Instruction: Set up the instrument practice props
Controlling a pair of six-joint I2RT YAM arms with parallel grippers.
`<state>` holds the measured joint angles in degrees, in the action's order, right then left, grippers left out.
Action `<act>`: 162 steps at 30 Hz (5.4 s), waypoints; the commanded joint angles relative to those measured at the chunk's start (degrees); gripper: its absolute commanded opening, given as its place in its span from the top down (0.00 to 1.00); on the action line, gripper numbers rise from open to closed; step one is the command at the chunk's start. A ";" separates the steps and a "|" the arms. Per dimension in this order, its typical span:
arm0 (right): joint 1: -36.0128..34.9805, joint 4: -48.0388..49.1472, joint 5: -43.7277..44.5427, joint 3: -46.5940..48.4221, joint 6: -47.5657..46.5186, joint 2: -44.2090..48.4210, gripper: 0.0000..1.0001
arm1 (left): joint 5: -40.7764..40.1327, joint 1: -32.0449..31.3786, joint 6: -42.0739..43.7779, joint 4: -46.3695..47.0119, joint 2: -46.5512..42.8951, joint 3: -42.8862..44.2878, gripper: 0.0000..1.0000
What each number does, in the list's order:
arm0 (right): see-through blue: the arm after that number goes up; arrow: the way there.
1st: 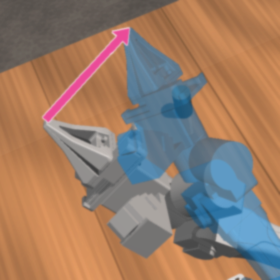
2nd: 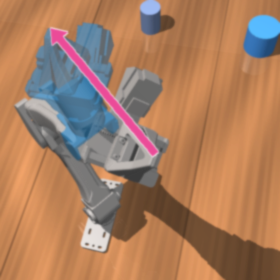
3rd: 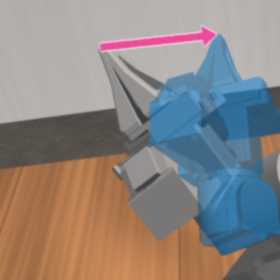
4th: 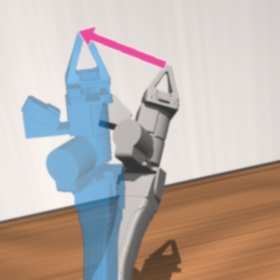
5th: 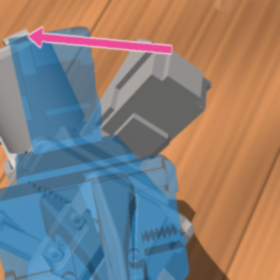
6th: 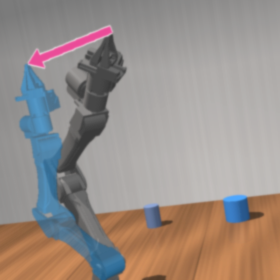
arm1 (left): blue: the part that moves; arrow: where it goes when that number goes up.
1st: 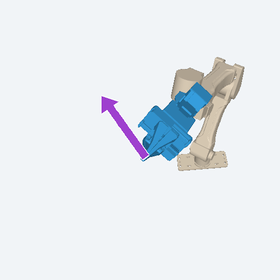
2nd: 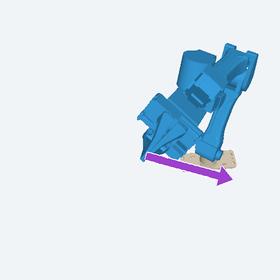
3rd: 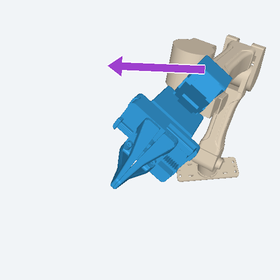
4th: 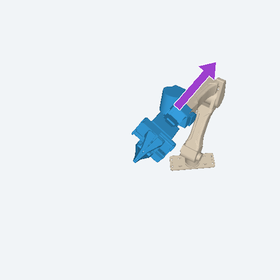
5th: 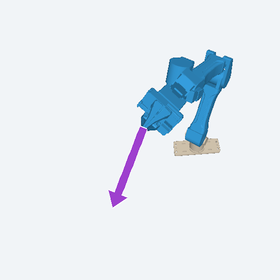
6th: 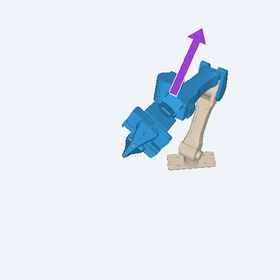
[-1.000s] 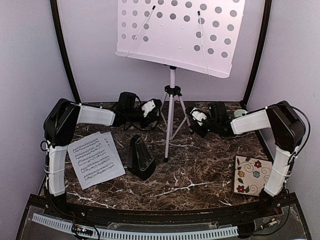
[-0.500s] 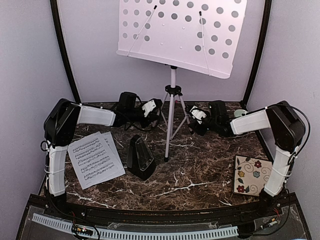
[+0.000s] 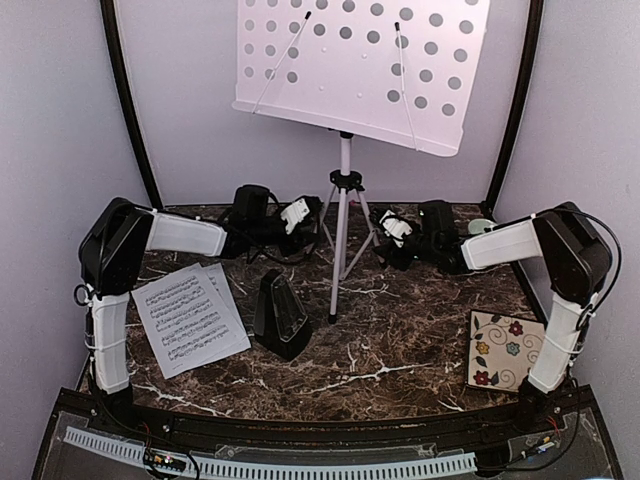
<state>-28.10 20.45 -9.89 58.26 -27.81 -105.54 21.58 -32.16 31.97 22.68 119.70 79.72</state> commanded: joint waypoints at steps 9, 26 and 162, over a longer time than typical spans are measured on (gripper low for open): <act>-0.29 4.07 -1.65 -1.48 0.61 2.25 0.48 | 2.29 -1.17 -21.38 -7.59 -19.65 -6.84 0.51; -0.29 7.28 -4.73 -1.39 1.51 0.57 0.52 | 4.46 -9.31 -40.35 -5.55 -20.86 -9.97 0.53; 12.08 8.90 2.62 -7.40 -0.96 6.99 0.19 | 3.55 -11.44 -38.16 -34.06 -15.27 10.38 0.48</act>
<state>-15.14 27.83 -9.85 53.04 -29.58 -101.82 22.41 -45.58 -6.70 -14.22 111.48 94.06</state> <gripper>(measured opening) 0.812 0.510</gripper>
